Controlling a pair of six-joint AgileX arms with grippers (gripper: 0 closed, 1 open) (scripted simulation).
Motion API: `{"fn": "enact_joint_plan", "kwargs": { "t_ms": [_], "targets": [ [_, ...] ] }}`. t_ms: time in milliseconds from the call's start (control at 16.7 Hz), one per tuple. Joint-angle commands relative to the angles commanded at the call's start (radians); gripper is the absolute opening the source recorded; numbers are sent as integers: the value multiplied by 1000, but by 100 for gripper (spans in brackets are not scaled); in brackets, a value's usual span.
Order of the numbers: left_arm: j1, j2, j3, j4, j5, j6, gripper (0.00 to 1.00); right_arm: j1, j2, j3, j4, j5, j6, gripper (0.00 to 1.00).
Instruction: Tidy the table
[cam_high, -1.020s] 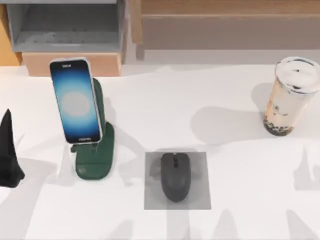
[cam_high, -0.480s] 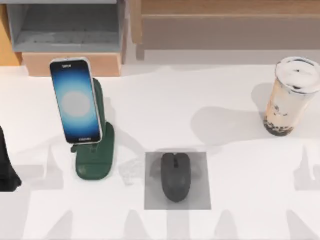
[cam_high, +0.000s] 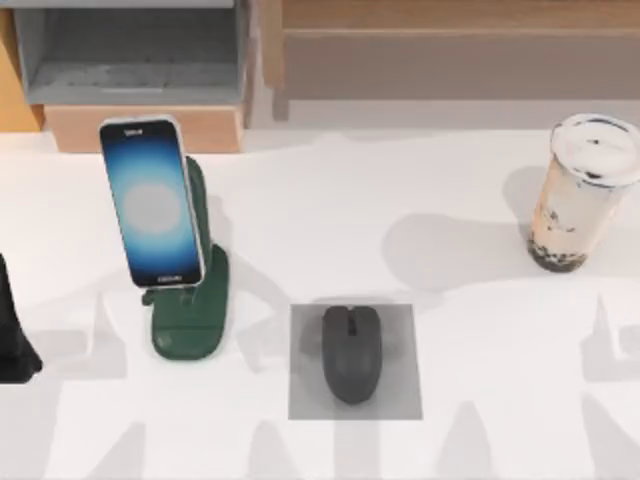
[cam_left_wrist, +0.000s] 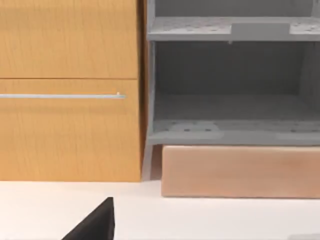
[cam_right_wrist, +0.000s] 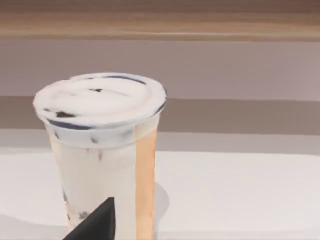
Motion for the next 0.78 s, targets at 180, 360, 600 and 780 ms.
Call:
{"fn": "enact_joint_plan", "kwargs": {
  "t_ms": [180, 360, 600, 780],
  "targets": [
    [0, 0, 0, 0, 0, 0, 100, 38, 244, -36, 217, -5, 2, 100],
    [0, 0, 0, 0, 0, 0, 100, 96, 548, -48, 468, 12, 4, 100],
    [0, 0, 0, 0, 0, 0, 100, 192, 991, 2, 798, 86, 11, 100],
    [0, 0, 0, 0, 0, 0, 100, 261, 1297, 88, 1015, 181, 21, 100]
  ]
}}
